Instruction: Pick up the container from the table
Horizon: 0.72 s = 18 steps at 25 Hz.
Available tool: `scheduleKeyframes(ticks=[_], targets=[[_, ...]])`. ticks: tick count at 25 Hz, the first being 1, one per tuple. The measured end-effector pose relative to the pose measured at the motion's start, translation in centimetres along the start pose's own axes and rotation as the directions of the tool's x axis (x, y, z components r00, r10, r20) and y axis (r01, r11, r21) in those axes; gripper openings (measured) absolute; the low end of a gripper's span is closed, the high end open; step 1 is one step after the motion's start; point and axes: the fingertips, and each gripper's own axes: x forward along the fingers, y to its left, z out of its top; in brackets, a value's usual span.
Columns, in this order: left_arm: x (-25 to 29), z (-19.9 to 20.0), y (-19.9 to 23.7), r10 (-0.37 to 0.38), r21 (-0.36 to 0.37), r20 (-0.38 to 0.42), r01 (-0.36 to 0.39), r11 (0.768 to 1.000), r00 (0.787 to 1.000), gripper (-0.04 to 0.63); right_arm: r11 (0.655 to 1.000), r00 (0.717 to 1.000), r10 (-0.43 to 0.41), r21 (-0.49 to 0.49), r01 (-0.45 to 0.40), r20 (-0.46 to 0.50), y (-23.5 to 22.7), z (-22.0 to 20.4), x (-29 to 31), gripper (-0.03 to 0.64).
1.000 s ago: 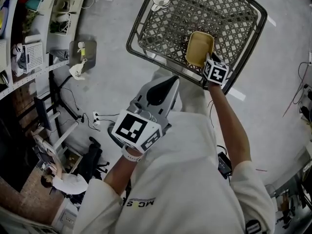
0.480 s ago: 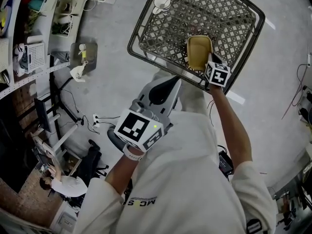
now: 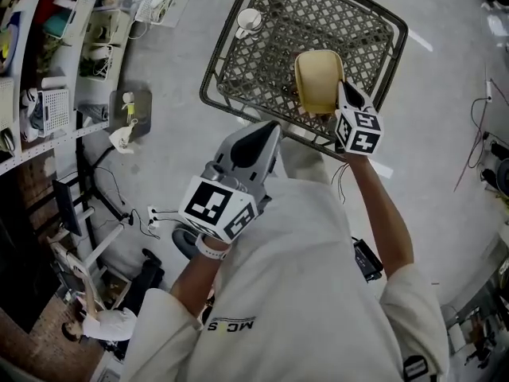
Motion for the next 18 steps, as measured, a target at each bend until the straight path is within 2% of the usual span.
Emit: scheduleKeyframes(ticks=[9, 18], targets=[[-1.0, 2.4, -0.7, -0.023, 0.032, 0.07, 0.021, 0.999, 0.997, 0.018, 0.999, 0.974, 0.021, -0.038, -0.012, 0.227, 1.4, 8.8, -8.3, 0.026], [-1.2, 4.4, -1.9, -0.057, 0.081, 0.131, 0.046, 0.996, 0.99, 0.018, 0.997, 0.912, 0.039, -0.073, -0.01, 0.409, 2.3, 14.6, -18.0, 0.026]])
